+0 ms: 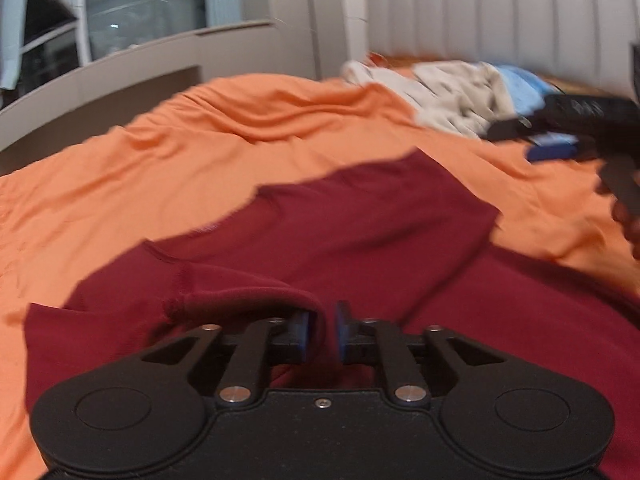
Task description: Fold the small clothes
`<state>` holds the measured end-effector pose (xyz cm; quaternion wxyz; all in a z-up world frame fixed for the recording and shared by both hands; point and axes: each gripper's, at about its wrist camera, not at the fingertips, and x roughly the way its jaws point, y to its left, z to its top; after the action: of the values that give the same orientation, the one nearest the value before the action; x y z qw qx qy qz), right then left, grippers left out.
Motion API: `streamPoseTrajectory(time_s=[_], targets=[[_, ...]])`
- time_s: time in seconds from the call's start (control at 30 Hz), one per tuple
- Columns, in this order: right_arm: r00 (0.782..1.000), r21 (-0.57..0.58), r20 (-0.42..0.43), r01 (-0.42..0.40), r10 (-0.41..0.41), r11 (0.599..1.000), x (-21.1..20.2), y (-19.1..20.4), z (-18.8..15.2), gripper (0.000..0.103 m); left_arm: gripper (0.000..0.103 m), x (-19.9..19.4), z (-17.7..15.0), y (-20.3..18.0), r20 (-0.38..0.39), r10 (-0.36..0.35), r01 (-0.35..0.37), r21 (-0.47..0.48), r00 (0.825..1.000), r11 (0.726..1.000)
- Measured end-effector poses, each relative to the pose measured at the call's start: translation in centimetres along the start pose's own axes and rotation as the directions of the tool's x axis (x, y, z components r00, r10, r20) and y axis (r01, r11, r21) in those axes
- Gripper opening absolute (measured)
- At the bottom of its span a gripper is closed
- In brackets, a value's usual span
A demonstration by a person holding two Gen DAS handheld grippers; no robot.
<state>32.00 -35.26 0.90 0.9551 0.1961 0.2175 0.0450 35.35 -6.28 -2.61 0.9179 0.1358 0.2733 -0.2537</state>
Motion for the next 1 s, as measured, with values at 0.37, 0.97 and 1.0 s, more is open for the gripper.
streamPoseTrajectory(time_s=[0.37,0.97,1.0], targets=[[1.000,0.008,-0.023,0.002,-0.002,1.000,0.6,0.4,-0.3,0.103,0.062,-1.4,0.2,-4.1,-0.029,-0.017,0.023,0.246,0.999,0.969],[1.000,0.052,-0.027,-0.005,0.007,0.999,0.8,0.0,0.1,0.103,0.090,-0.7,2.3,-7.6,-0.035,0.089,-0.069,0.378,0.995,0.923],[1.000,0.061,-0.021,-0.008,0.009,0.998,0.7,-0.2,0.3,0.103,0.091,-0.4,2.4,-8.1,-0.041,0.085,-0.062,0.401,0.996,0.914]])
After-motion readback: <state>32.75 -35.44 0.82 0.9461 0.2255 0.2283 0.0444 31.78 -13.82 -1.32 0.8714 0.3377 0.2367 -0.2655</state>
